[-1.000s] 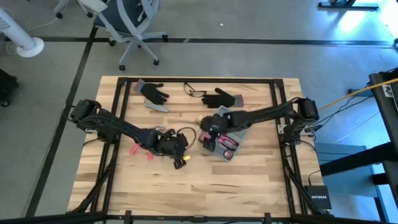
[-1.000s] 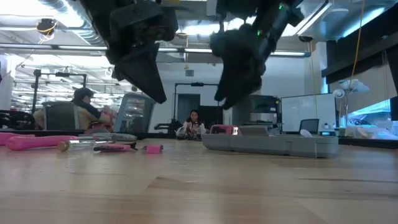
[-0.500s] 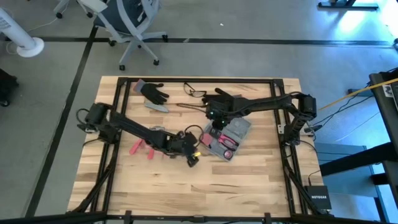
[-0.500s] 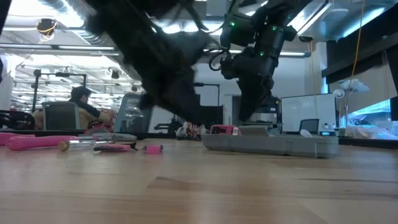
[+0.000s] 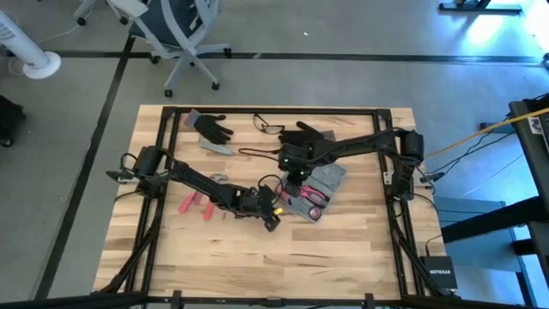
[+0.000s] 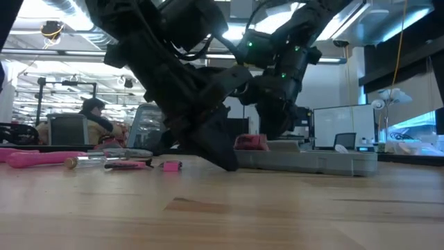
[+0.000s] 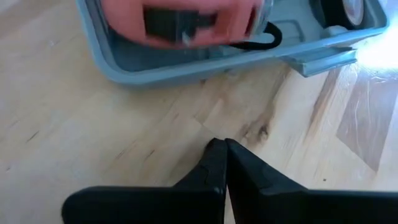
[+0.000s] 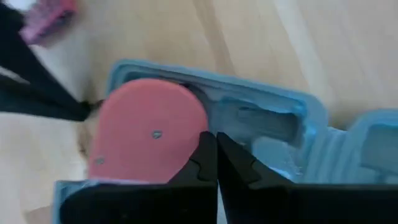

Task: Prefit tool cases
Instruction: Remove the orange measuring tape from the gray prefit tool case

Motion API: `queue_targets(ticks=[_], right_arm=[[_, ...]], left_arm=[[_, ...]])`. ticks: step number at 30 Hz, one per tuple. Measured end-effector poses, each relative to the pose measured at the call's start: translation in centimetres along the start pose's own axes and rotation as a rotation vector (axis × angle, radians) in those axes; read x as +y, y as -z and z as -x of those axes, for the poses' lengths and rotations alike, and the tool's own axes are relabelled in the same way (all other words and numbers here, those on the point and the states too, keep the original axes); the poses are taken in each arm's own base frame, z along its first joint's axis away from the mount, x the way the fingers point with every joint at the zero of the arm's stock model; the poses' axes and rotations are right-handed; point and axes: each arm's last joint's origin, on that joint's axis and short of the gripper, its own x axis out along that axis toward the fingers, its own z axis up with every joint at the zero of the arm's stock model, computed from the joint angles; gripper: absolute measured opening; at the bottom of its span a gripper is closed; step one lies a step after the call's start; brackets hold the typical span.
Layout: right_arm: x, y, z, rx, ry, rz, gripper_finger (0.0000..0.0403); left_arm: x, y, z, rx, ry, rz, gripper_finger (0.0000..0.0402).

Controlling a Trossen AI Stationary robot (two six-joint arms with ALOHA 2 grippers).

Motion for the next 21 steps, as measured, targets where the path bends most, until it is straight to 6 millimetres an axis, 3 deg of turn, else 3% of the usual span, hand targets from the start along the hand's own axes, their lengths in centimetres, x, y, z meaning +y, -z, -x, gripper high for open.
queue_targets(ticks=[9,16,21], right_arm=[[0.0,-0.6,-0.2,-0.055,0.013,0.001,0.0],[1.1,0.5,-1.3,-0.002,0.009,0.02,0.0],[1.8,0.9,-1.5,0.038,-0.089,0.003,0.0]], left_arm=[[0.2,-0.2,-0.1,-0.034,-0.029,0.005,0.0],[0.6,-0.1,-0.8,-0.048,-0.056,0.006,0.0],[0.8,0.3,-1.5,-0.051,-0.057,0.01,0.0]])
